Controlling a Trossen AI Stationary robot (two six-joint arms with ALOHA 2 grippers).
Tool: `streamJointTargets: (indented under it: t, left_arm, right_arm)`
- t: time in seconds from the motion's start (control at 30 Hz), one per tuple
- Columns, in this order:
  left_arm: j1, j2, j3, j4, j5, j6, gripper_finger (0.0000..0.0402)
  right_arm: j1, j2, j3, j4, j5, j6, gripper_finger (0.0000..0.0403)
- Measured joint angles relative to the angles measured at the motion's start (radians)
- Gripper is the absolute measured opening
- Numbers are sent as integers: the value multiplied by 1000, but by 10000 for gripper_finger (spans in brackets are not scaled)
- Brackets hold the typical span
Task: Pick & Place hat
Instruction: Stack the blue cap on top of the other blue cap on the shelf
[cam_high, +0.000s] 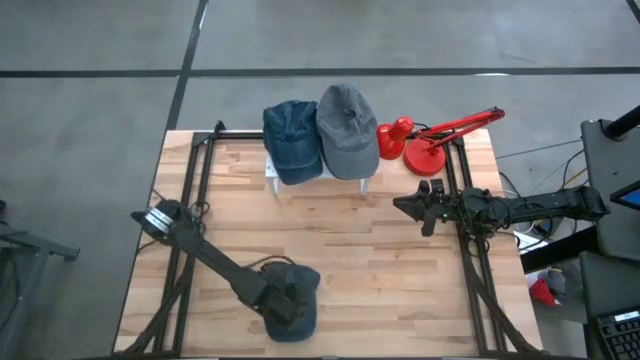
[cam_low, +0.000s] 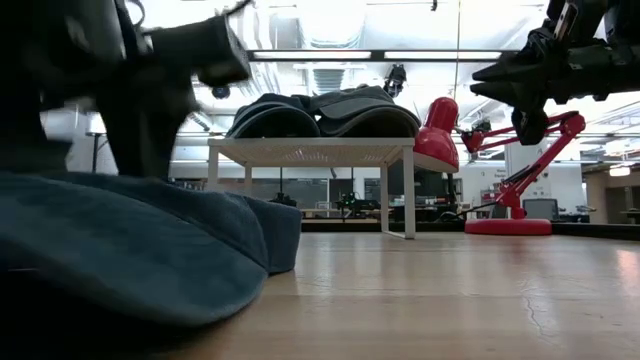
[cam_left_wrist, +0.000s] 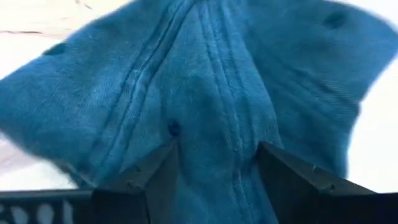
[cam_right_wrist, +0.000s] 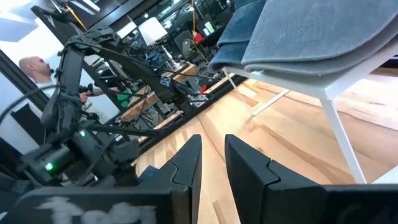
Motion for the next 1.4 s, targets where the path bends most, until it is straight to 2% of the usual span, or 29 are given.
streamJointTargets:
  t: [0.1, 0.23, 0.33, 0.47, 0.63, 0.7, 0.87, 1.07, 1.4]
  left_arm:
    - [8, 56, 4, 12, 11, 0, 219]
    - [19, 125, 5, 16, 95, 16, 217]
    - [21, 156, 4, 18, 134, 33, 198]
    - [20, 157, 2, 23, 142, 33, 134]
    - [21, 135, 2, 6, 74, 34, 35]
    - [21, 126, 2, 0, 62, 33, 16]
    - [22, 88, 2, -9, 44, 30, 20]
    - [24, 6, -8, -129, -93, 31, 16]
    - [24, -151, -4, -285, -206, 42, 16]
  right_arm:
    - [0, 0, 0, -7, 0, 1, 68]
    - [0, 0, 0, -6, 0, 3, 68]
    - [0, 0, 0, -17, 0, 2, 68]
    - [0, 1, 0, -29, 0, 3, 68]
    - [0, 0, 0, -29, 1, 2, 68]
    - [0, 0, 0, -29, 7, 1, 68]
    - [0, 0, 0, -28, 9, -1, 68]
    - [0, 0, 0, -28, 10, 0, 68]
    - [0, 0, 0, -28, 9, 3, 68]
